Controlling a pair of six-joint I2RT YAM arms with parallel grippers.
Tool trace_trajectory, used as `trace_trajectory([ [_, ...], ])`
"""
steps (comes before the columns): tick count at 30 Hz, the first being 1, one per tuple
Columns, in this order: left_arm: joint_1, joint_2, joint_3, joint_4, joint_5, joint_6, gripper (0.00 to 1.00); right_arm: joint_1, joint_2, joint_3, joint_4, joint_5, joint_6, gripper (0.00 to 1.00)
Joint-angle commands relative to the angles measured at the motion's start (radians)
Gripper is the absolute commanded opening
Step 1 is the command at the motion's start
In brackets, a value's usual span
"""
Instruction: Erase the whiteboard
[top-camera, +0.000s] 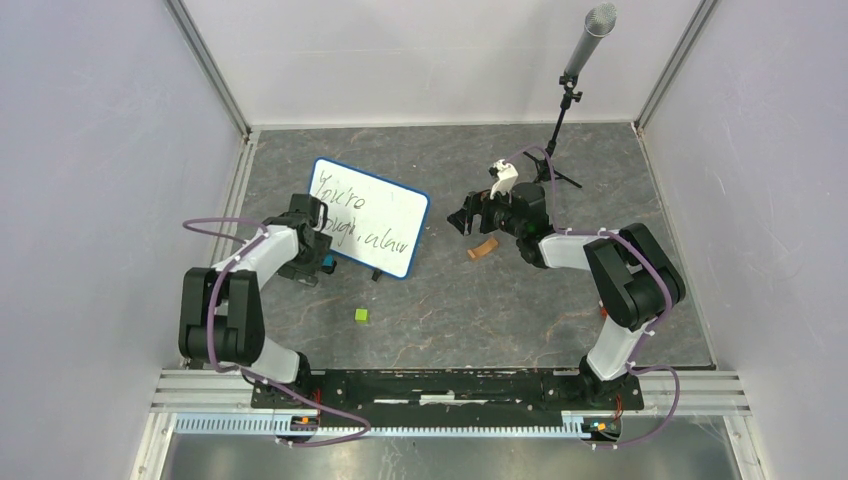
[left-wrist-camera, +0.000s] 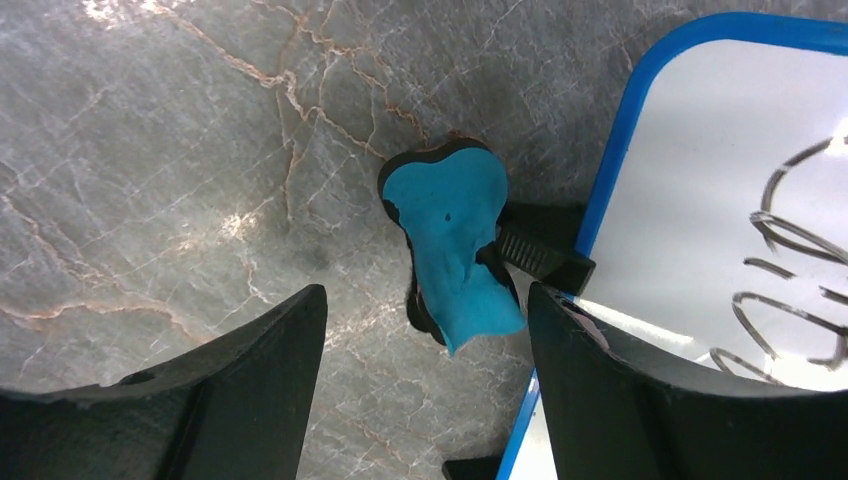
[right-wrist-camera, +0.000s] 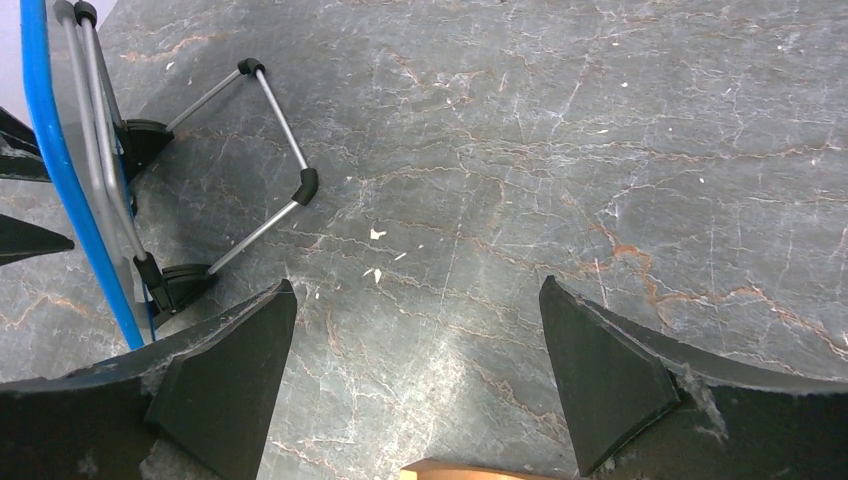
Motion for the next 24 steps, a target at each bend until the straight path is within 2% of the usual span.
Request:
trace_trajectory([
  [1, 0.011, 0.051, 0.031, 0.049, -0.018, -0.028, 0.79, -0.009, -0.028, -0.002, 0.052, -0.017, 0.009, 0.98],
  [4, 0.014, 0.075, 0.025, 0.042, -0.022, -0.015, 0.79, -0.01, -0.027, -0.004, 0.054, -0.018, 0.012, 0.97],
  [10, 0.015, 0.049, -0.013, 0.024, -0.042, 0.089, 0.68, -0.013, -0.025, -0.004, 0.057, -0.022, 0.019, 0.97],
  [17, 0.014, -0.082, -0.081, -0.047, -0.108, 0.263, 0.63, -0.016, -0.023, -0.005, 0.059, -0.023, 0.029, 0.98],
  [20, 0.014, -0.146, -0.123, -0.056, -0.067, 0.307, 0.53, -0.016, -0.02, -0.005, 0.063, -0.026, 0.034, 0.97],
  [24, 0.015, -0.213, -0.153, -0.058, -0.029, 0.351, 0.52, -0.017, -0.021, -0.012, 0.076, -0.029, 0.041, 0.97],
])
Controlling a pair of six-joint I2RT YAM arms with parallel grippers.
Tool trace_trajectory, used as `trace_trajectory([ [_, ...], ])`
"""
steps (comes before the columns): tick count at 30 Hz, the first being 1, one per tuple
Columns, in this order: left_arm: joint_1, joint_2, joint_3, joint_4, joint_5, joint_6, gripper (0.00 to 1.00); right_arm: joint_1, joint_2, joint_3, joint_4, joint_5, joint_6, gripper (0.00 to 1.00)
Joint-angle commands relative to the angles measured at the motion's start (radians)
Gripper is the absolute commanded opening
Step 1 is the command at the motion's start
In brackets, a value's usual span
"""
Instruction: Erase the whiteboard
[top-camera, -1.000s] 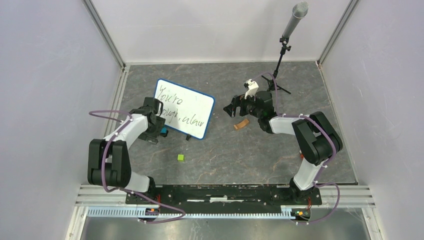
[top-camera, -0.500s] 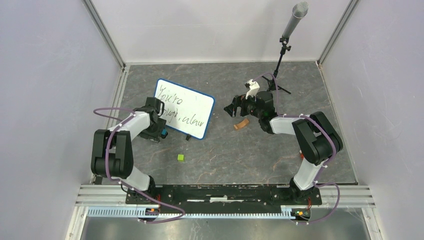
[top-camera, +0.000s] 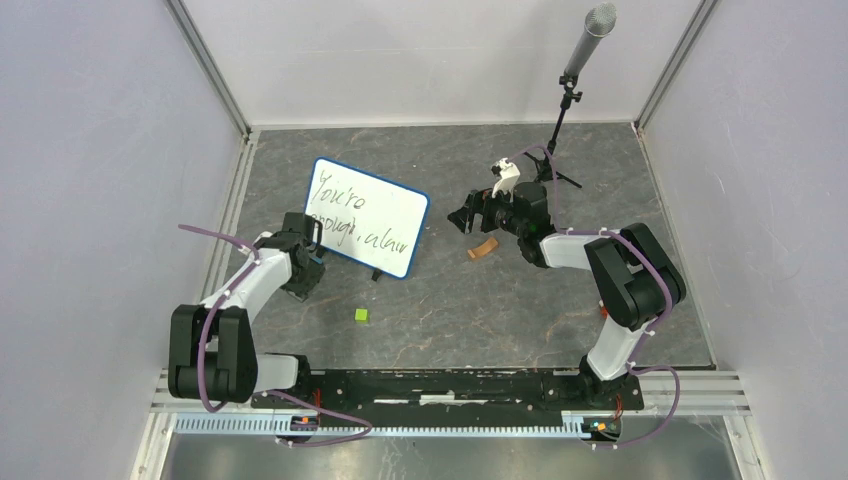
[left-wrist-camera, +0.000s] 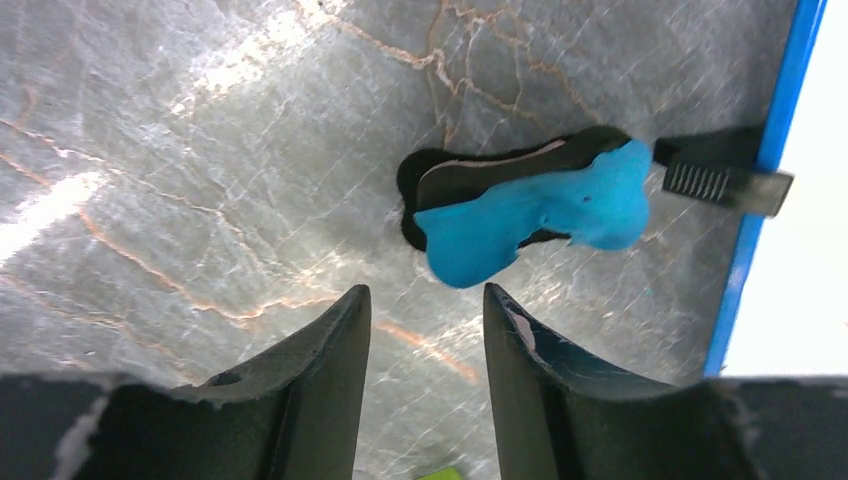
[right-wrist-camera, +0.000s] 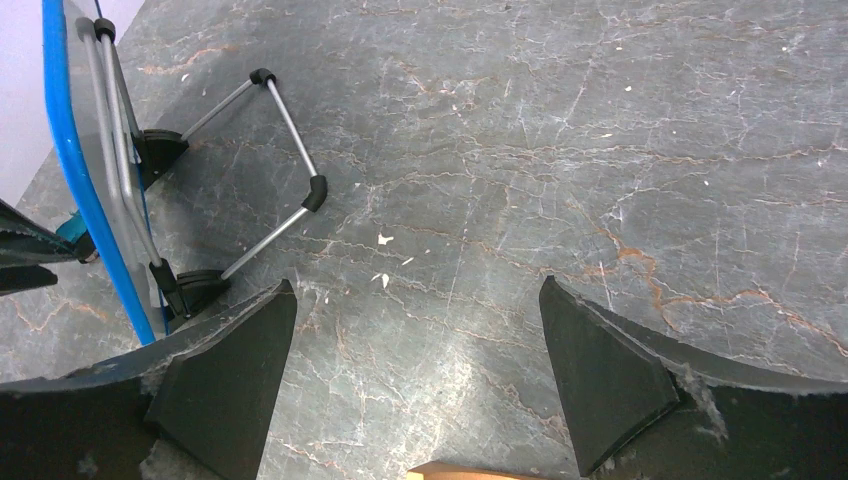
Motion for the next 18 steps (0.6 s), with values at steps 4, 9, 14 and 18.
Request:
trace_trajectory([
  [4, 0.006, -0.107, 0.032, -0.019, -0.016, 0.213, 0.72, -0.005, -0.02, -0.016, 0.074, -0.013, 0.02, 0.97],
  [9, 0.005, -0.095, 0.144, 0.011, 0.019, 0.536, 0.85, -0.006, -0.016, -0.011, 0.074, -0.015, 0.023, 0.97],
  [14, 0.006, -0.071, 0.204, 0.031, 0.067, 0.851, 0.87, -0.006, -0.013, -0.013, 0.084, -0.022, 0.029, 0.97],
  [18, 0.007, 0.017, 0.253, -0.006, 0.173, 0.901, 0.9, -0.006, -0.01, -0.016, 0.098, -0.034, 0.039, 0.98],
])
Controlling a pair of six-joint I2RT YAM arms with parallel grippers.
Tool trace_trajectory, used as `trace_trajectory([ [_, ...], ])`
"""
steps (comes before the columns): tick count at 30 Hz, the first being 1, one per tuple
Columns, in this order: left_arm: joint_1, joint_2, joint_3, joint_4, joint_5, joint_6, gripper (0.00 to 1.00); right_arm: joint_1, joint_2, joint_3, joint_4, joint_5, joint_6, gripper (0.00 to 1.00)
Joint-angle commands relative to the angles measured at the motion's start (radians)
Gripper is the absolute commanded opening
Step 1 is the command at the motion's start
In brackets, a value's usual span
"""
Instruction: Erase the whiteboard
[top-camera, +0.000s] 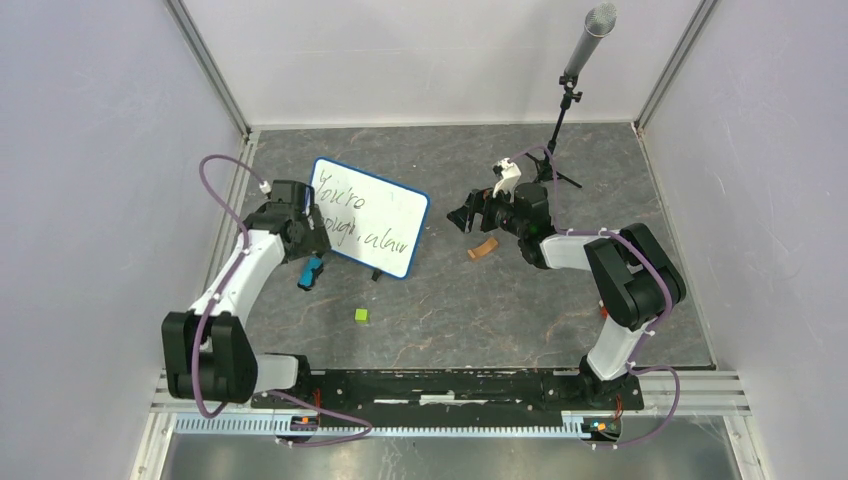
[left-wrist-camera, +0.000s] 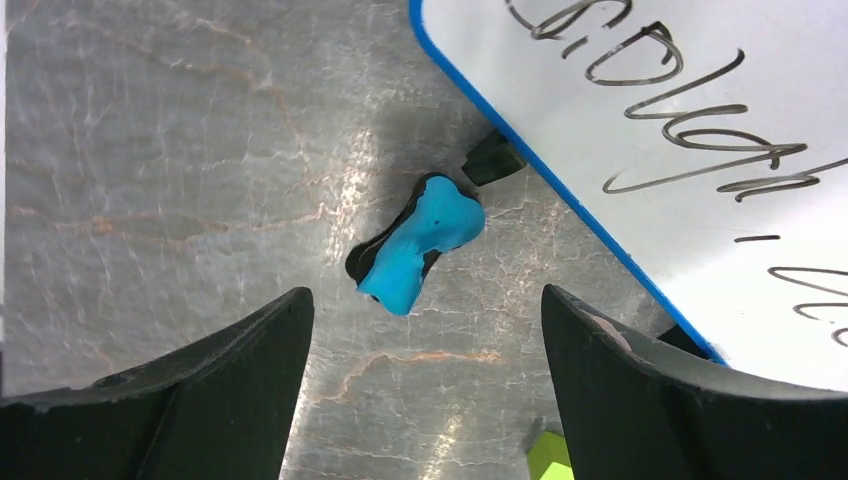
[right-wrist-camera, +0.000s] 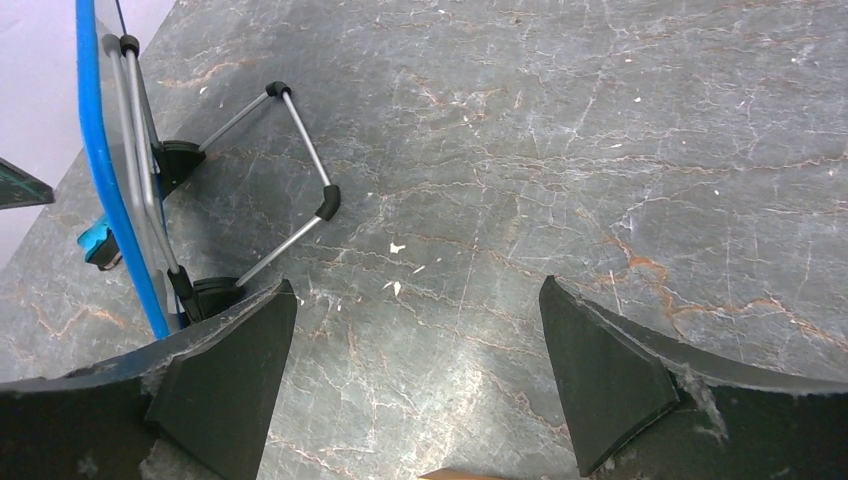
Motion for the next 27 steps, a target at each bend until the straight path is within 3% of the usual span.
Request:
trace_trajectory([
  [1, 0.004, 0.103, 0.066, -0.022, 0.126, 0.219, 0.91, -0.005, -0.011, -0.008, 0.06, -0.026, 0.015, 0.98],
  [9, 0.006, 0.222, 0.105, -0.048, 0.093, 0.321, 0.88, -0.007, -0.015, -0.016, 0.078, -0.035, 0.021, 0.97],
  [17, 0.012, 0.351, 0.125, -0.046, 0.147, 0.333, 0.7, -0.006, -0.013, -0.018, 0.089, -0.041, 0.029, 0.98],
  [25, 0.041, 0.412, 0.139, -0.044, 0.172, 0.329, 0.59, -0.006, -0.017, -0.022, 0.089, -0.042, 0.024, 0.97],
  [27, 0.041, 0.43, 0.147, -0.051, 0.194, 0.332, 0.49, -0.006, -0.017, -0.022, 0.087, -0.042, 0.024, 0.98],
])
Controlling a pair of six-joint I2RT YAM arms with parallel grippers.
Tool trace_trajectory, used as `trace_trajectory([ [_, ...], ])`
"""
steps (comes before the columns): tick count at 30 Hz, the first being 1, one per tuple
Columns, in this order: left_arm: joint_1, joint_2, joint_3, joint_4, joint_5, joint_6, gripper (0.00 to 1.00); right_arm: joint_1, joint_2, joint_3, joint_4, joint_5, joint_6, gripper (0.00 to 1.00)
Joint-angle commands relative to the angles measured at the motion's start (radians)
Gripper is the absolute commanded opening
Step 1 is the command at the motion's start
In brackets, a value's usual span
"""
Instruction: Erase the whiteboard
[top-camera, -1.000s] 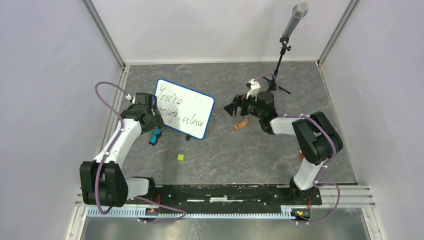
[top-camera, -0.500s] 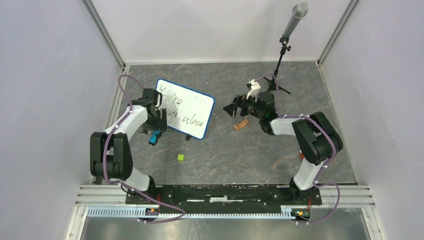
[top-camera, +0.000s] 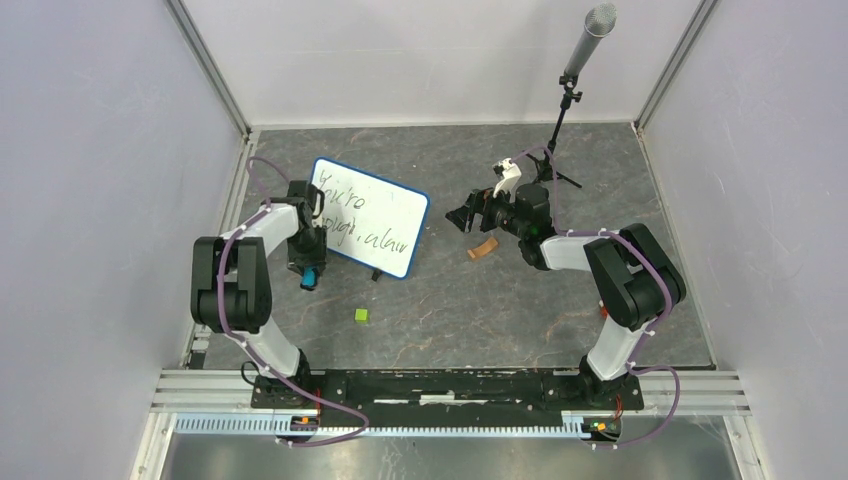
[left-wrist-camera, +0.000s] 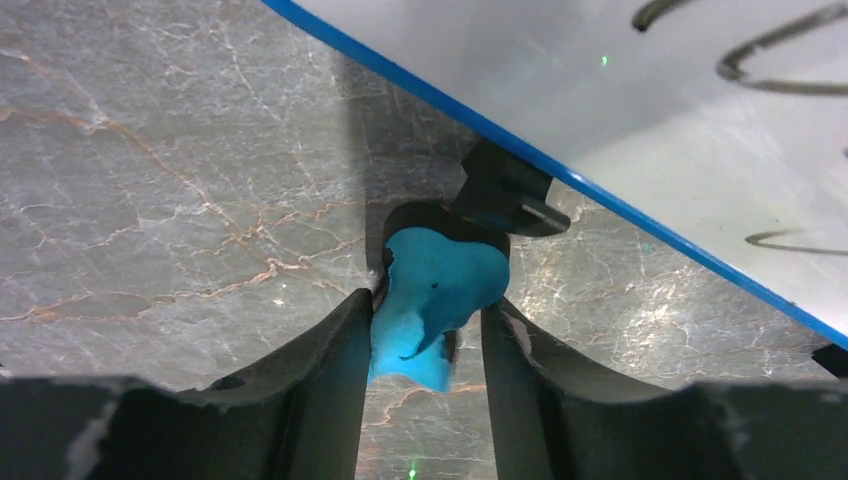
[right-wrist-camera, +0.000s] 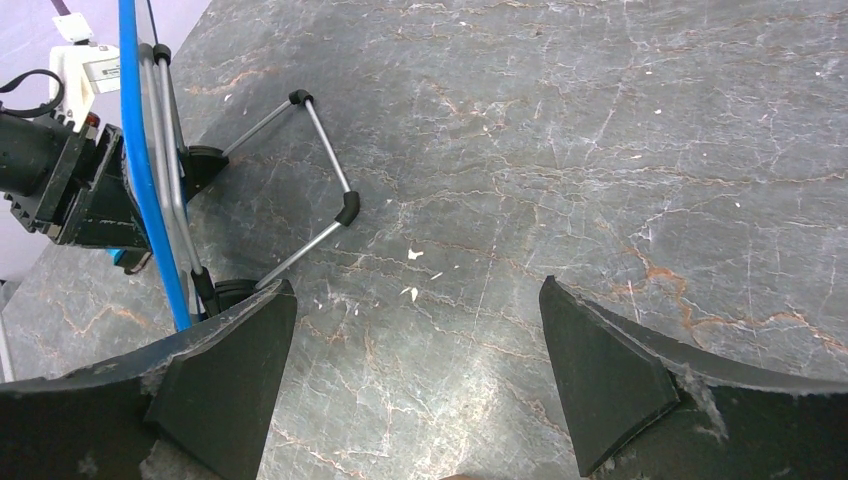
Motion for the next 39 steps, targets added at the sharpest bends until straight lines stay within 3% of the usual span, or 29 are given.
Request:
trace_trajectory([
  [1, 0.006, 0.031, 0.047, -0.002, 0.06, 0.039, 0.45, -0.006, -0.017, -0.009, 0.036, -0.015, -0.002, 0.97],
  [5, 0.005, 0.009, 0.038, 0.005, 0.056, 0.032, 0.44, -0.005, -0.015, -0.009, 0.035, -0.017, -0.001, 0.98],
  [13, 0.005, -0.042, 0.018, 0.022, 0.038, 0.022, 0.55, -0.005, -0.016, -0.006, 0.028, -0.014, -0.005, 0.97],
  [20, 0.005, -0.052, 0.013, 0.032, 0.052, 0.022, 0.46, 0.011, -0.02, 0.016, 0.005, -0.034, -0.045, 0.97],
  [35, 0.005, -0.005, 0.028, 0.02, 0.065, 0.016, 0.52, 0.019, -0.117, 0.01, -0.042, -0.05, -0.07, 0.97],
  [39, 0.005, 0.0, 0.03, 0.02, 0.066, 0.014, 0.49, 0.026, -0.136, 0.002, -0.037, -0.044, -0.076, 0.98],
])
